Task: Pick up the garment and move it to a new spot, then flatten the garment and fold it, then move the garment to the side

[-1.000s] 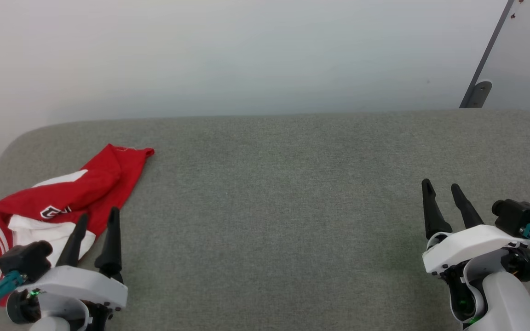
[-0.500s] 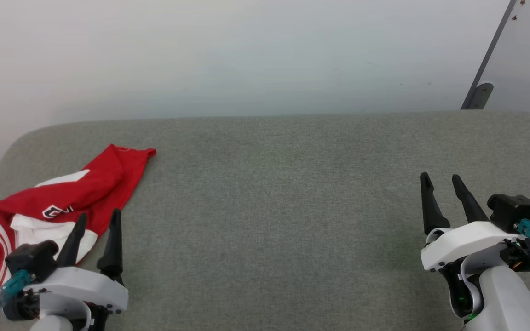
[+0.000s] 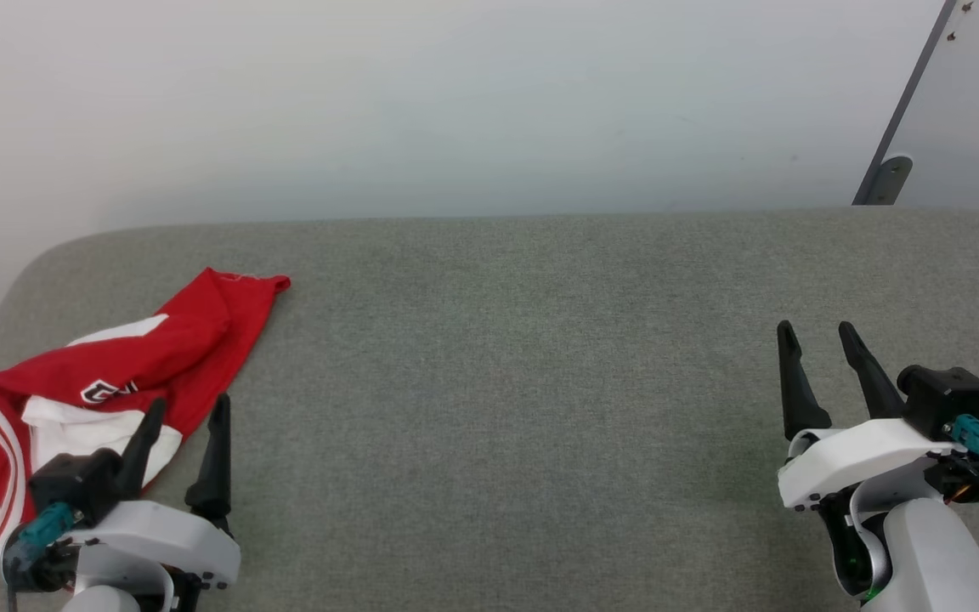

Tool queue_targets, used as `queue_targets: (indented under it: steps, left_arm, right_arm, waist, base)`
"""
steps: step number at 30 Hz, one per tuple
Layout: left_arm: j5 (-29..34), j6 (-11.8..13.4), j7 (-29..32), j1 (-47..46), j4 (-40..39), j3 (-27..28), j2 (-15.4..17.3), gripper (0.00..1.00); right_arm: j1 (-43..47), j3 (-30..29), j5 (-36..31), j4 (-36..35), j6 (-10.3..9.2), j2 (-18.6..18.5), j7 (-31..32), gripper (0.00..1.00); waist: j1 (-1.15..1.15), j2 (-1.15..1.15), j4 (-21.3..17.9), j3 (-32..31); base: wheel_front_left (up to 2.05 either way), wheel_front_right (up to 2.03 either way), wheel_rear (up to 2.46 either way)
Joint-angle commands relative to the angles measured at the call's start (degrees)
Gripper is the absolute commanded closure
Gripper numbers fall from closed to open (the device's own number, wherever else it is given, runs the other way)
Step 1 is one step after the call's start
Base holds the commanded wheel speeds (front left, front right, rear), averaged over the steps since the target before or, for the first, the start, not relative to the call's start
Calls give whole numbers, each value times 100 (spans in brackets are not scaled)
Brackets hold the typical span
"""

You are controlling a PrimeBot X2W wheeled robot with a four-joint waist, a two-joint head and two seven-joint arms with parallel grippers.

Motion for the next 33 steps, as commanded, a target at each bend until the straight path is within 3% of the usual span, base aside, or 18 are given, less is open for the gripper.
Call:
queue_targets:
  steps: [1,22,33]
  left_arm:
    - [133,8,-50,-29,-6,-21,53,0]
    - [648,10,-279,44,72,-151,230,0]
    - [392,10,-276,18,129,-187,202,0]
  right_arm:
    - [9,13,-129,-44,-6,6,-49,0]
    - [77,-124,-702,-83,-8,6,-279,0]
    - [202,-207,-463,-186,-8,6,-277,0]
  waist:
    - [0,0,0,-2]
    - [0,0,30,-8]
    - [0,0,111,-1]
  base:
    - [0,0,0]
    - [0,0,0]
    - [0,0,0]
